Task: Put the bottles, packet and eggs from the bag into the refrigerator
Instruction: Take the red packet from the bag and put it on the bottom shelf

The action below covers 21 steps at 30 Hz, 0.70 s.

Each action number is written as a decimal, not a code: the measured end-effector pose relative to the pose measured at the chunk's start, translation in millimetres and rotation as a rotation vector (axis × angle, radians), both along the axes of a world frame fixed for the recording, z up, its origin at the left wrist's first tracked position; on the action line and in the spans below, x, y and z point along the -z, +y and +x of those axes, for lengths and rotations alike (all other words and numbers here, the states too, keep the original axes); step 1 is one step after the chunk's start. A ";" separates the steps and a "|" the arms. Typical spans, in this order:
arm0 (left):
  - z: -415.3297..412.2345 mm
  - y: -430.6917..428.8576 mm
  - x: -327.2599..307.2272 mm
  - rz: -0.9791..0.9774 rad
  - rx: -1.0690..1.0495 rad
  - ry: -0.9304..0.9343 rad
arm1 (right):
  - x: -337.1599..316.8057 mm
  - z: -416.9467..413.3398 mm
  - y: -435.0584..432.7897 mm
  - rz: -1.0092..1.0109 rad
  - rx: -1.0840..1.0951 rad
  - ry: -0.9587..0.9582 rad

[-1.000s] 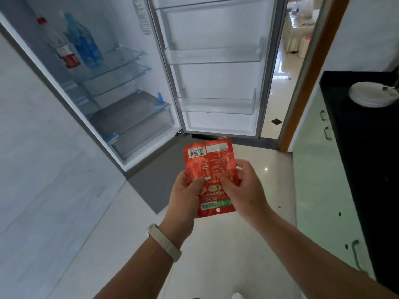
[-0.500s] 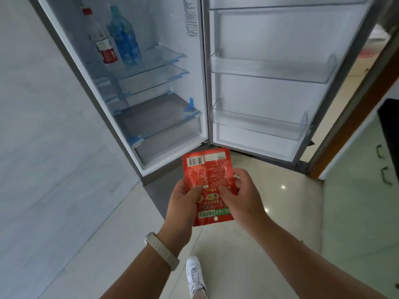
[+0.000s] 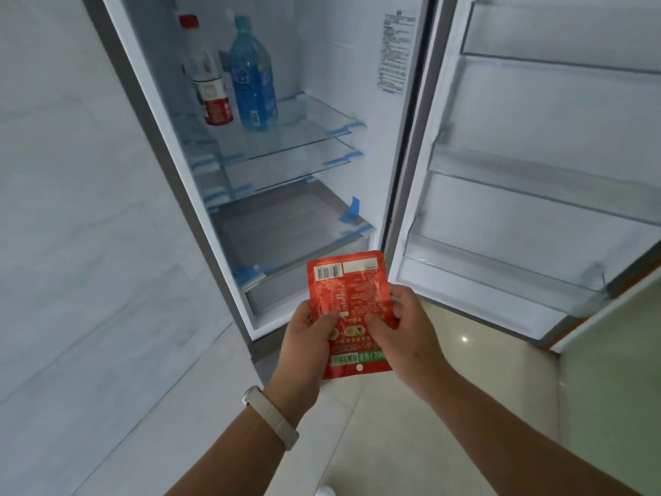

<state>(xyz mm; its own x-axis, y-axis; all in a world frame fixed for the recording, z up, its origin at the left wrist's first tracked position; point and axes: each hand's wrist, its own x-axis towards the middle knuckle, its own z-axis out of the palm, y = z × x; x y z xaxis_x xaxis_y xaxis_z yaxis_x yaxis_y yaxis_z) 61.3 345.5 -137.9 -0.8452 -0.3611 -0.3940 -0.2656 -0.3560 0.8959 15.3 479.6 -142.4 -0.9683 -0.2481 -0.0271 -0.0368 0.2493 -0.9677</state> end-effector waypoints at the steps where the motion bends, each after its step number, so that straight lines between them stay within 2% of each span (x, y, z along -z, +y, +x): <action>1: -6.0 -8.9 0.2 -0.001 -0.001 -0.003 | 0.9 -5.6 -8.5 0.008 -0.005 0.002; 10: -45.2 -53.5 17.0 0.021 -0.067 -0.060 | 10.3 -52.1 -52.9 0.048 -0.078 -0.036; 21: -117.4 -78.0 47.3 -0.084 -0.181 -0.188 | 50.4 -143.4 -86.2 0.001 -0.174 -0.227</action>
<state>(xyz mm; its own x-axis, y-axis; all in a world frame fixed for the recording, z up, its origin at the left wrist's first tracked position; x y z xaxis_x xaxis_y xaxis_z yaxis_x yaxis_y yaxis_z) -56.1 267.5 -185.2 -0.6784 -0.5378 -0.5005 -0.3691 -0.3396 0.8652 -128.2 393.5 -192.8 -0.8802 -0.4102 -0.2386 0.1384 0.2590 -0.9559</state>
